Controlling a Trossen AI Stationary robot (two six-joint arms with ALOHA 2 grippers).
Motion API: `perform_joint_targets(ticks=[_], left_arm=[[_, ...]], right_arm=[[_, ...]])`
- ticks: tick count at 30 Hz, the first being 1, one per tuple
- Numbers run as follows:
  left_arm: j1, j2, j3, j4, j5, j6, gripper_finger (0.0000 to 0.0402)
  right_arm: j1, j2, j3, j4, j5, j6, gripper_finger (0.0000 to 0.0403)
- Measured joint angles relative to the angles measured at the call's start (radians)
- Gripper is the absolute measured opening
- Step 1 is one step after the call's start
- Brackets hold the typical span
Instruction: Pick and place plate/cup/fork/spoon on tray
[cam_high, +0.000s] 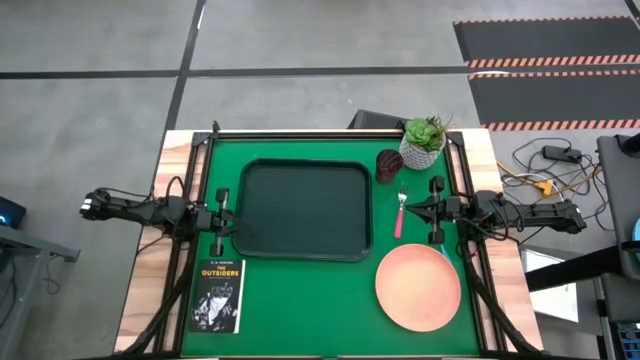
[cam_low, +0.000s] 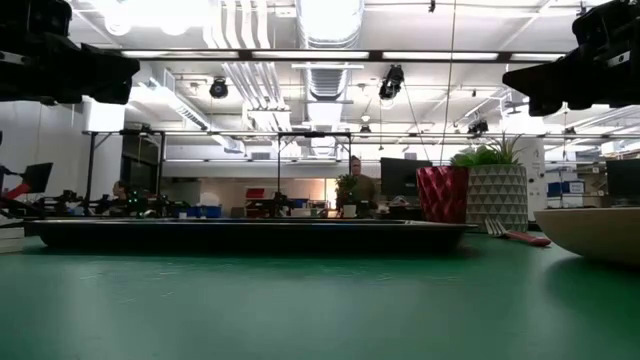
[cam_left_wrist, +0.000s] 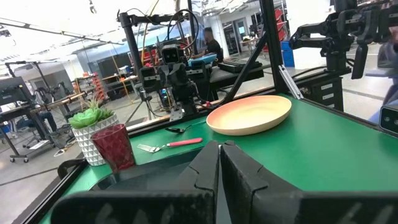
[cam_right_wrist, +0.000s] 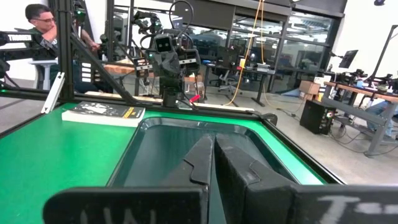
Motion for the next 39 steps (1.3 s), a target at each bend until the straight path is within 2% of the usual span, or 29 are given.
perform_joint_targets(ticks=[39], left_arm=[[0.0,0.0,0.0,0.0,0.0,0.0,0.0]], right_arm=[[0.0,0.0,0.0,0.002,0.0,-0.03,0.0009]])
